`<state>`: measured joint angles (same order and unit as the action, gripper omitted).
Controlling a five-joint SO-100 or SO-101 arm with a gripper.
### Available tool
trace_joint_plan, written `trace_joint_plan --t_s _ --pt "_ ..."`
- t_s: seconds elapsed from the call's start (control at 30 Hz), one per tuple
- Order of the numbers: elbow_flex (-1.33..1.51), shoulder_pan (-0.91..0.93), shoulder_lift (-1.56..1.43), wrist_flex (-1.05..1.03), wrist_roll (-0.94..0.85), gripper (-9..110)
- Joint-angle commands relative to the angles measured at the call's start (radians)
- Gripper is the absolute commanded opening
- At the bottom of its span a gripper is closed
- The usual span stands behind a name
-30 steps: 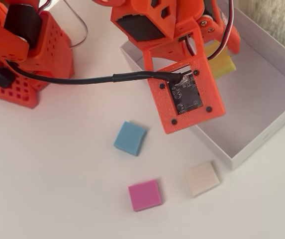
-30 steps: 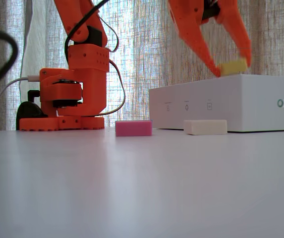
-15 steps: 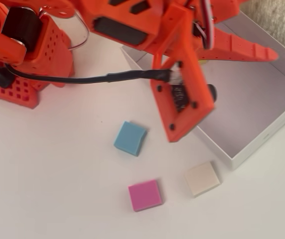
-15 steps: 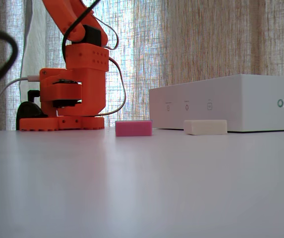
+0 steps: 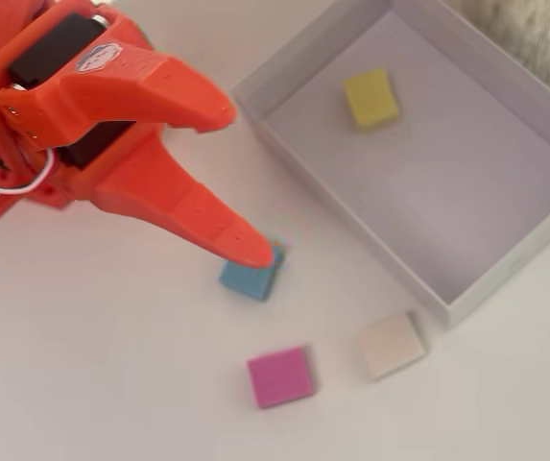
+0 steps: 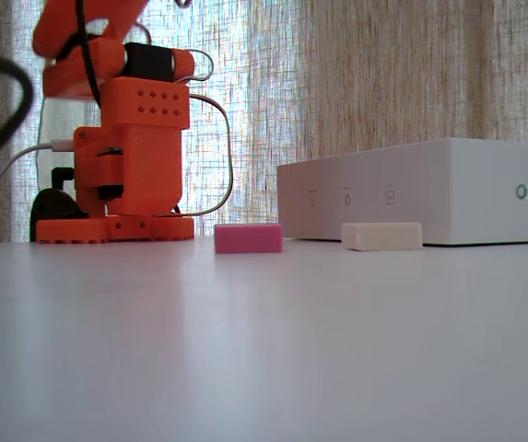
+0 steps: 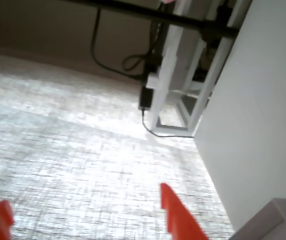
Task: Grasp the yellow cuboid and put it in the bin.
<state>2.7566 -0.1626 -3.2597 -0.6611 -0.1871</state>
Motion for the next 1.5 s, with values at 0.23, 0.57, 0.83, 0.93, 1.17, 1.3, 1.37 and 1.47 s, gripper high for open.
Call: trace_joint_plan --t_s 0.23,0.57,0.83,0.93,1.17,1.3,1.37,1.47 --pt "0.13 -0.011 -0.049 -0.288 0.095 35" --pt "0.209 -0.012 -0.049 -0.44 0.097 17" --pt "0.229 -0.012 -0.049 -0.511 0.098 -8" --pt "0.229 -0.012 -0.049 -0.511 0.098 -8" --pt "0.229 -0.011 -0.049 -0.511 0.098 -8" --pt "0.229 -0.008 -0.049 -0.509 0.098 -8" --pt "0.229 -0.008 -0.049 -0.509 0.098 -8" --pt "0.229 -0.008 -0.049 -0.509 0.098 -8"
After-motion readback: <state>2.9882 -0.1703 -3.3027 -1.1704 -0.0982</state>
